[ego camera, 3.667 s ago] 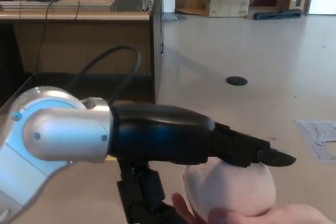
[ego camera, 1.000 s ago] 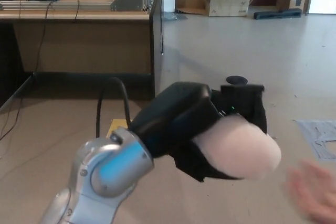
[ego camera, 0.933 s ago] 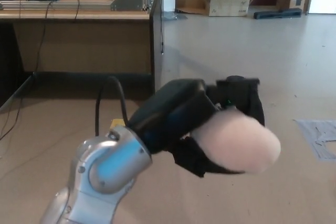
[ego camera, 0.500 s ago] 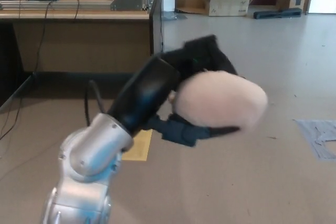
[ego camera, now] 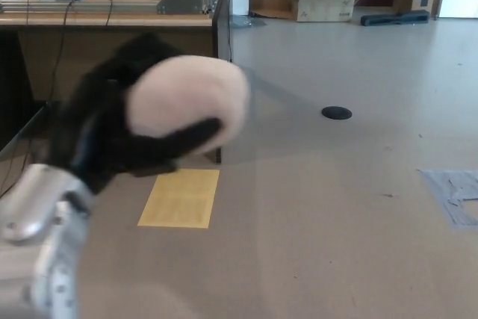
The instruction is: The robot extends its left hand to pick up an emotional support dumpling from the palm of a person and brings its hand down by its side. Then it extends its arm again to hand the dumpling back to the person.
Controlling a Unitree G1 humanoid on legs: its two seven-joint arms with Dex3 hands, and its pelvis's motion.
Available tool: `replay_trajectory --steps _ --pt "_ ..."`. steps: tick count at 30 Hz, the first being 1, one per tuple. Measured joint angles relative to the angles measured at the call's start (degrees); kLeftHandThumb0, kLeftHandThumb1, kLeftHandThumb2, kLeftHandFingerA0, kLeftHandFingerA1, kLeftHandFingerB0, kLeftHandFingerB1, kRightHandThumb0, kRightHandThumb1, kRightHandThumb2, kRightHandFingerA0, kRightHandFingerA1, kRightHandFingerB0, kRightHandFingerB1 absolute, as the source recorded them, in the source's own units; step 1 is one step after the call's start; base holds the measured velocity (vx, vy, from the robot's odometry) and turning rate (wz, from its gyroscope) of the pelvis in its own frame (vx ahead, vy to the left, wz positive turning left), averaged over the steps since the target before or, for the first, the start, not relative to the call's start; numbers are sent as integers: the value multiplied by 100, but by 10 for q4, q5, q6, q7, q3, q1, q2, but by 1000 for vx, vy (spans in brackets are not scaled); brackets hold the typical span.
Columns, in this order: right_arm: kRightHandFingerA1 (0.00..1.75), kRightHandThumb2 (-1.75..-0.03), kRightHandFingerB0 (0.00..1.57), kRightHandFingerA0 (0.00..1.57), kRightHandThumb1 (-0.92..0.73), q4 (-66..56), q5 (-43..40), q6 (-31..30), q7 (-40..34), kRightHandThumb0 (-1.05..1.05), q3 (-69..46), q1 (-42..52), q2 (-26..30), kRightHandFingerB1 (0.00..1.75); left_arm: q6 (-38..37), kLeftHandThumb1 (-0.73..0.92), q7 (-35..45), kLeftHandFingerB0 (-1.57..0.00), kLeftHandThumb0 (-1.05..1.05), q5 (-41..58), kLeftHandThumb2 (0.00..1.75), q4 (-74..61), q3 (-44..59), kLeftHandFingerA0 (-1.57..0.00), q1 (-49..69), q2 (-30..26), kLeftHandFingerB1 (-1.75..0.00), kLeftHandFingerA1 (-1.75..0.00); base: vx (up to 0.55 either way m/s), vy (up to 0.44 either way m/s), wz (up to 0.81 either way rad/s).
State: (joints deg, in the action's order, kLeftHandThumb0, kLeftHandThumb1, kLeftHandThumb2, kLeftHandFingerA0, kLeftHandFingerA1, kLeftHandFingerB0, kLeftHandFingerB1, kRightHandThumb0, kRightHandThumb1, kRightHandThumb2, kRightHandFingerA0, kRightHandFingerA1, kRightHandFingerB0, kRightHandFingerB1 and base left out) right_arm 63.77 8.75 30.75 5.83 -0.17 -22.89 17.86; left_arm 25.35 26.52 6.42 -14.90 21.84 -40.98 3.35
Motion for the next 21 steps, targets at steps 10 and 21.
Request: replay_trajectory --steps 10,21 --pt "37 -64 39 47 -76 0 0 0 0 -76 1 -2 -2 33 70 61 8 -88 -15 106 73 46 175 -116 26 -82 -143 -160 0 0 0" --pt "37 -64 39 47 -76 6 1 -1 0 -75 4 -3 -4 33 142 68 31 -47 -4 207 56 148 333 -74 138 -166 -175 -175 0 0 0"
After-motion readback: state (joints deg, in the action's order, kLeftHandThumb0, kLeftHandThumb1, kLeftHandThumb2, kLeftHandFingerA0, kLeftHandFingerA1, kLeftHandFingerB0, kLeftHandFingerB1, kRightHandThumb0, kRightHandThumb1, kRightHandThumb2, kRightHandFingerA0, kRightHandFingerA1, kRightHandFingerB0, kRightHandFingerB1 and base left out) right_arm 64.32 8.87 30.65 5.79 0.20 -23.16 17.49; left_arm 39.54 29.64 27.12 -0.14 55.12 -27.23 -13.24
